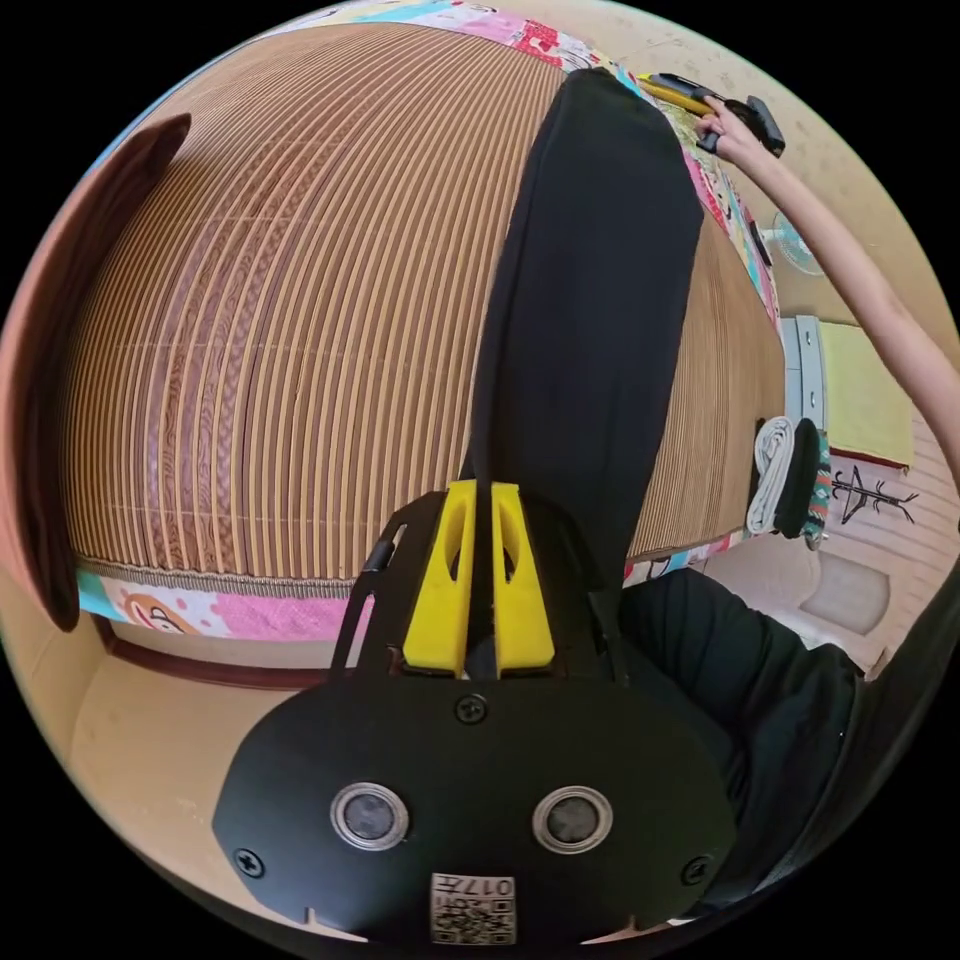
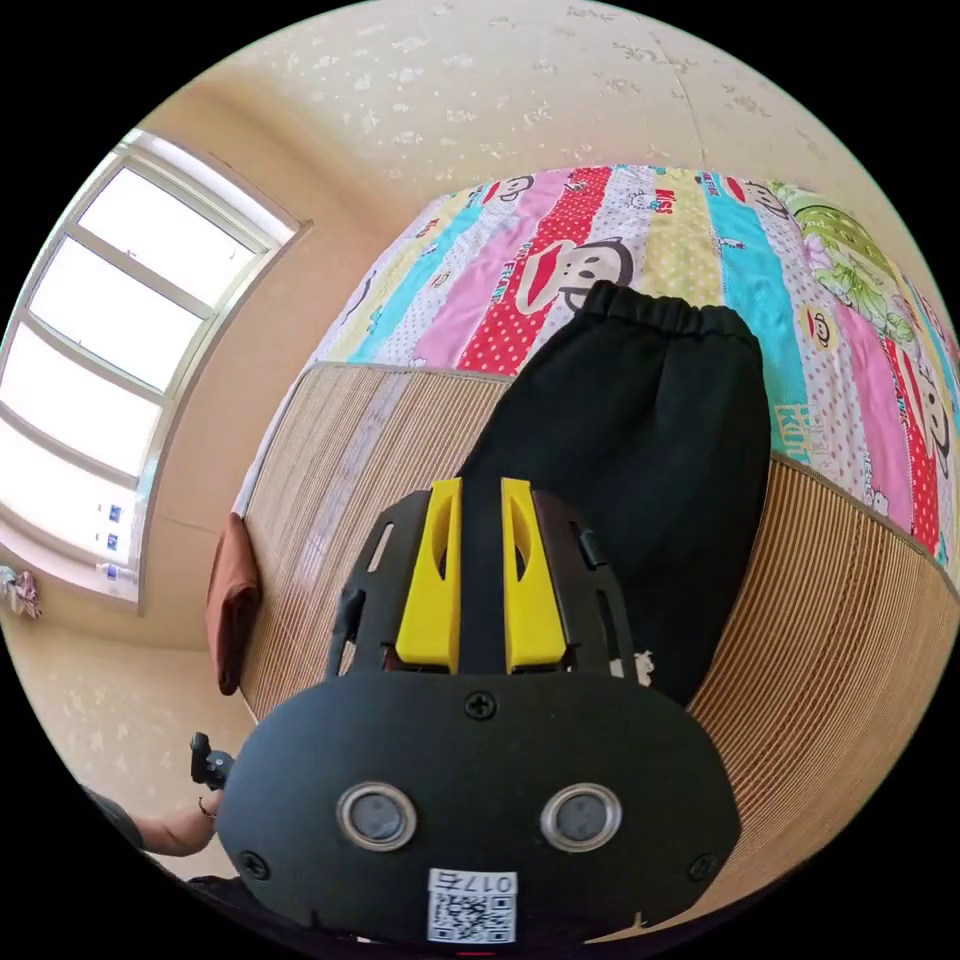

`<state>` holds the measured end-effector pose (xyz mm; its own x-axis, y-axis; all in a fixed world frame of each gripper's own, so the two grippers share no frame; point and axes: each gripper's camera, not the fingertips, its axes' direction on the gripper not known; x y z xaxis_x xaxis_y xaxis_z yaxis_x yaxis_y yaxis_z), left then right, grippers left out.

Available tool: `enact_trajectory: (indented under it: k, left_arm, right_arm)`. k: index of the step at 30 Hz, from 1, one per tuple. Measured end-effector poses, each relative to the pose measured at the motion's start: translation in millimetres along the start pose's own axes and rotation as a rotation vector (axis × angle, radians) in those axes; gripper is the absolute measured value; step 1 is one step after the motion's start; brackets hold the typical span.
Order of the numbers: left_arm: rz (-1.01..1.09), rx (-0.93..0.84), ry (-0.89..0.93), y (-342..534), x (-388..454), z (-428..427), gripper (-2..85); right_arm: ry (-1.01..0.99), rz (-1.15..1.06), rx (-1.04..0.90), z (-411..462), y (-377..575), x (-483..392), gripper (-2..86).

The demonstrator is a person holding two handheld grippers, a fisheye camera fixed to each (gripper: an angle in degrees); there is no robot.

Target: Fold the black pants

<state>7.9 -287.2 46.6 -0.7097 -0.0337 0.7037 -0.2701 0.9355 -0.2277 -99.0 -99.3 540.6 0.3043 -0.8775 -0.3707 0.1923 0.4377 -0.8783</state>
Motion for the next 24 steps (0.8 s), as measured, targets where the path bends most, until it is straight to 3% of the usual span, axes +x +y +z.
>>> enact_trajectory:
  k: [4, 11, 18, 20, 22, 24]
  left_arm:
    - [0.021, -0.016, 0.022, 2, 2, -5, 1.1]
    - [0.098, -0.102, -0.056, -7, 15, -7, 1.1]
    - [0.129, -0.175, -0.044, -17, 20, -11, 1.0]
    - [0.173, -0.189, -0.018, -16, 23, -16, 1.0]
    - [0.27, -0.136, 0.115, -8, 26, -35, 1.0]
    - [0.248, -0.116, 0.221, -1, 18, -41, 1.2]
  right_arm:
    - [0.01, -0.044, -0.065, -10, 131, 5, 7.8]
    - [-0.159, 0.273, -0.137, -2, 347, -12, 9.2]
    - [-0.207, 0.26, -0.23, 34, 396, -42, 3.7]
    - [-0.315, 0.277, -0.217, 24, 394, -34, 2.7]
    - [-0.421, 0.288, -0.153, 6, 396, -29, 2.4]
    - [-0.396, 0.301, -0.118, -6, 405, -28, 2.2]
